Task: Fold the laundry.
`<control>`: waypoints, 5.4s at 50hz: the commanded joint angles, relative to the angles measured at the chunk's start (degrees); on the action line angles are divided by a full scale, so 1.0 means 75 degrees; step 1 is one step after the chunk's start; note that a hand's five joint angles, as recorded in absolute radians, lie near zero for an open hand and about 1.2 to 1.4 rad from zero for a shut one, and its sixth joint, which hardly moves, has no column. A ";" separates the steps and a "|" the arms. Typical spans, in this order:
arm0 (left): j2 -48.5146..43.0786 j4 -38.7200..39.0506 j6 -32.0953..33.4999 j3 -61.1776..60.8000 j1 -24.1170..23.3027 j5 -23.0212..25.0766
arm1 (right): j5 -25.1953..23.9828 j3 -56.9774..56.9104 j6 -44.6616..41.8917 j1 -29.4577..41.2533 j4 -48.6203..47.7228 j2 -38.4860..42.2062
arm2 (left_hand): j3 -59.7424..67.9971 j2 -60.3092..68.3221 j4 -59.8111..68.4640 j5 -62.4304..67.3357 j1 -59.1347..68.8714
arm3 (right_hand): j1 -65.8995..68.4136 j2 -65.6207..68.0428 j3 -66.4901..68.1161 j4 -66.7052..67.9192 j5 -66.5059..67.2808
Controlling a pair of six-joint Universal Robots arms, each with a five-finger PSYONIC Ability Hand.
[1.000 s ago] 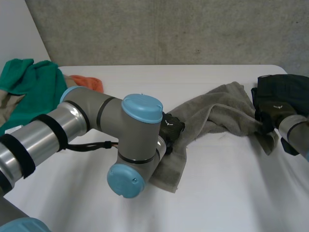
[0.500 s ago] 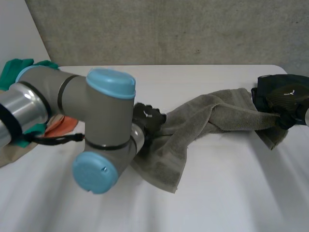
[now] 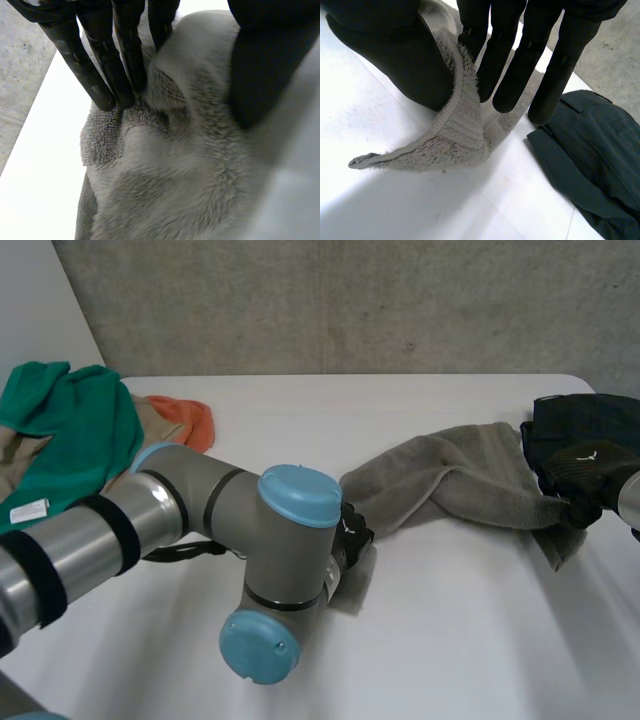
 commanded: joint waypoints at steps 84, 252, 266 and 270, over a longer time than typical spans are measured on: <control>0.2308 0.1814 0.0312 -0.2985 0.4793 0.2885 | 0.1139 0.0254 -0.1260 0.1790 -0.3101 0.1764 | 0.0699 0.0686 0.0680 0.0678 0.0522 | 0.1984 0.1698 0.1630 0.1564 0.1741; 0.0117 -0.0190 0.1026 0.1433 0.2989 -0.0303 | 0.1947 -0.2031 -0.2971 0.0981 -0.2785 0.2924 | -0.2360 -0.2373 -0.2379 -0.2381 -0.2537 | -0.7349 -0.7635 -0.7704 -0.7770 -0.7592; 0.1230 -0.0108 -0.0227 0.0228 0.2871 -0.0303 | 0.1680 -0.0404 -0.0346 0.0654 -0.1802 0.0687 | -0.2360 -0.2373 -0.2379 -0.2381 -0.2537 | -0.7349 -0.7635 -0.7704 -0.7770 -0.7592; 0.1640 0.0021 -0.0450 -0.0429 0.2895 -0.0046 | 0.1152 0.0335 -0.0474 0.0338 -0.0912 0.0288 | -0.2360 -0.2373 -0.2379 -0.2381 -0.2537 | -0.7349 -0.7635 -0.7704 -0.7770 -0.7592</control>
